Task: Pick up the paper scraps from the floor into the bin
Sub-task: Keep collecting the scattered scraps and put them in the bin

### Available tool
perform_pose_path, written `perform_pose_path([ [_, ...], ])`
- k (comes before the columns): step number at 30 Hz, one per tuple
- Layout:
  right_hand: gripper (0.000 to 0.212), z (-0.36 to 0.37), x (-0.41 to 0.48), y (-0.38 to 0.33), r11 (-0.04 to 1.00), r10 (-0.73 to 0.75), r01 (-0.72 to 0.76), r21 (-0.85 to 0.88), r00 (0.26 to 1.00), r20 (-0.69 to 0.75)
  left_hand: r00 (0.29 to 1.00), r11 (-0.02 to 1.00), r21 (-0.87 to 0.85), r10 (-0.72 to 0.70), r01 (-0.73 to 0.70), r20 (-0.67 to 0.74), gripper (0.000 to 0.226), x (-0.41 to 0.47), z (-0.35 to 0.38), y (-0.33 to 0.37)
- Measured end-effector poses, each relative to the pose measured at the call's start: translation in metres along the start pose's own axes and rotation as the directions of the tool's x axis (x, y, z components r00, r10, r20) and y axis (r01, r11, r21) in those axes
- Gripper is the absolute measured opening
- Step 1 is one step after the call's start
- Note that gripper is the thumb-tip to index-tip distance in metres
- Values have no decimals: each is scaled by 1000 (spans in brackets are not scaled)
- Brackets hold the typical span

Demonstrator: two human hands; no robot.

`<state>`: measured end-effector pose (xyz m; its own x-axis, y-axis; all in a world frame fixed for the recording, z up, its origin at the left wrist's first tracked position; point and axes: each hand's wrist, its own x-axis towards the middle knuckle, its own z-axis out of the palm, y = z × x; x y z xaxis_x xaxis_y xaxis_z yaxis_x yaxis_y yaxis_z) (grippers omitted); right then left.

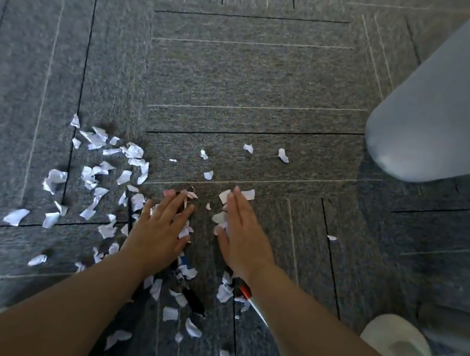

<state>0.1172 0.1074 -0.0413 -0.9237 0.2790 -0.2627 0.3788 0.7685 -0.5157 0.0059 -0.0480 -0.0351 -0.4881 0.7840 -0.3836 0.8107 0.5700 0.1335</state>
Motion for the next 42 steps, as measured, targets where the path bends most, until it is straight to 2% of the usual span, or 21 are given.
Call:
perform_pose_path([
  [1,64,-6,-1,5,999,52,-53,-6,997,-60,1000,1000,4,-12,12,-21,63,0,-1,0],
  [3,66,-17,-8,30,960,268,-277,-42,952,-149,999,1000,24,-5,6,-49,58,1,0,0],
  [6,71,-37,-27,76,801,576,-598,-31,783,-236,998,997,49,60,-58,-37,60,11,1,8],
  [7,72,-40,-32,88,761,627,-649,-12,740,-242,995,995,56,90,-87,-37,61,15,2,14],
  [9,72,-40,-41,103,726,668,-687,-11,710,-222,990,990,41,139,-138,-23,64,22,6,27],
  [11,72,-38,-43,108,746,646,-664,-47,739,-190,983,983,3,182,-182,-1,66,30,8,37],
  [13,71,-36,-40,101,813,561,-575,-95,816,-140,978,976,-63,208,-206,28,66,34,9,46],
  [16,70,-30,-31,74,950,291,-288,-123,957,7,983,982,-71,178,-175,39,67,36,14,47],
  [18,68,-25,-26,53,993,88,-82,-82,994,70,985,985,-45,166,-164,43,69,33,17,44],
  [20,70,-20,-23,43,998,-18,19,-55,999,30,991,991,-17,130,-130,28,69,30,21,36],
  [21,68,-20,-21,42,999,14,-14,-35,1000,3,994,994,-12,113,-113,10,69,28,21,32],
  [24,68,-23,-15,55,969,243,-242,-53,970,9,998,999,9,51,-51,-38,70,23,17,18],
  [26,69,-24,-11,56,953,270,-258,-161,961,61,1000,1000,16,10,-10,-24,73,20,17,8],
  [28,67,-16,-9,44,967,137,-99,-233,979,153,1000,999,14,-30,30,6,78,18,14,1],
  [30,65,-1,-9,22,982,-59,100,-162,969,242,998,998,29,-62,61,26,79,16,11,-7],
  [32,65,11,-9,6,972,-201,223,-74,953,226,996,996,40,-82,81,20,74,14,8,-16],
  [34,62,7,-2,3,981,-190,193,-20,977,100,997,996,35,-78,79,-29,70,15,5,-27],
  [36,62,-9,13,13,998,-50,48,-48,998,-35,996,996,-9,-85,85,-35,76,15,1,-32],
  [38,66,-29,32,33,987,129,-138,-87,986,-107,995,995,-54,-85,83,-51,78,18,0,-32],
  [40,67,-49,53,55,954,277,-288,-84,953,-121,996,993,-84,-84,80,-40,82,23,-2,-27],
  [42,68,-58,70,68,938,328,-332,-96,943,-54,998,995,-80,-64,61,-29,85,26,-3,-22],
])
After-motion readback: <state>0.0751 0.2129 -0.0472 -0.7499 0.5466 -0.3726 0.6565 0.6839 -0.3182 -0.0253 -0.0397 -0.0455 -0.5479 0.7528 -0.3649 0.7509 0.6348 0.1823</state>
